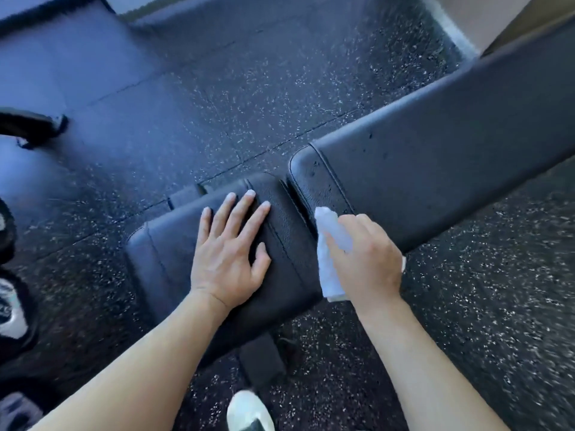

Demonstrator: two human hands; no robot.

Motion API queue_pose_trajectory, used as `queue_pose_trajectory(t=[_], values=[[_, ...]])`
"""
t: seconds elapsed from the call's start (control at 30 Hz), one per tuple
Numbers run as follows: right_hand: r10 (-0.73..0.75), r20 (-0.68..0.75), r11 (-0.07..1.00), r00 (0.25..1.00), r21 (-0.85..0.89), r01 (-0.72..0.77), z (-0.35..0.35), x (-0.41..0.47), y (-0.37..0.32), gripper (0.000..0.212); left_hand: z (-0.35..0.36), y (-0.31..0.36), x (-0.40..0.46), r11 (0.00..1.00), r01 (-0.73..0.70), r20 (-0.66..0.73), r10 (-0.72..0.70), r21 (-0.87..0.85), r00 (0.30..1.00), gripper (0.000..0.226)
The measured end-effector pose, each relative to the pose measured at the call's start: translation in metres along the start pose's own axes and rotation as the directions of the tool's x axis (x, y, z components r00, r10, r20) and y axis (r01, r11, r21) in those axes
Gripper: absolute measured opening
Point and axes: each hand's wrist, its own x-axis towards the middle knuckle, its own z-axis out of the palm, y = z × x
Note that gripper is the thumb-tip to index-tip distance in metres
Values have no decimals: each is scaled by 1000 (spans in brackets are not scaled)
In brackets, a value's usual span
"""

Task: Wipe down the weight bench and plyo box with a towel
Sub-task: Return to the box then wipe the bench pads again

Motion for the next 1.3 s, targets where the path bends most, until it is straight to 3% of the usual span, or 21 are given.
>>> queue_pose_trajectory(t=[0.1,0.2,0.3,0.4,0.47,0.53,0.6,0.77,0.93,1.07,1.17,1.3], values=[[-170,-44,984,984,-64,167,13,27,-4,23,2,0,-2,1000,11,13,-11,-3,1000,70],[-213,-21,974,977,-88,210,28,71,-16,15,0,0,-1,999,5,21,-4,-33,1000,70],[-240,144,938,960,-222,268,53,118,-43,4,0,-1,-2,999,7,24,-6,-53,1000,70],[-289,263,908,920,-229,351,70,158,-69,15,0,-4,-1,998,-6,16,7,-63,1000,71],[-271,300,912,915,-225,343,70,163,-72,12,1,-6,2,997,2,16,-1,-79,1000,70],[-270,251,913,930,-241,330,59,140,-60,7,1,-5,2,996,2,27,1,-94,1000,70],[-331,226,877,916,-285,387,38,98,-39,18,0,-6,1,995,3,25,0,-103,1000,70],[-483,187,836,855,-192,514,0,35,11,29,-1,-6,2,993,7,26,-4,-117,1000,68],[-683,235,689,692,-107,717,14,77,3,29,1,-7,0,992,2,20,0,-129,1000,67],[-629,215,738,747,-136,660,36,115,-21,28,0,-6,3,994,11,11,-10,-113,1000,68],[-544,206,824,813,-48,564,59,149,-49,25,0,-6,5,994,24,-1,-24,-107,1000,67],[-536,275,838,798,53,544,68,157,-60,22,-4,-3,3,997,32,35,-30,-65,999,65]])
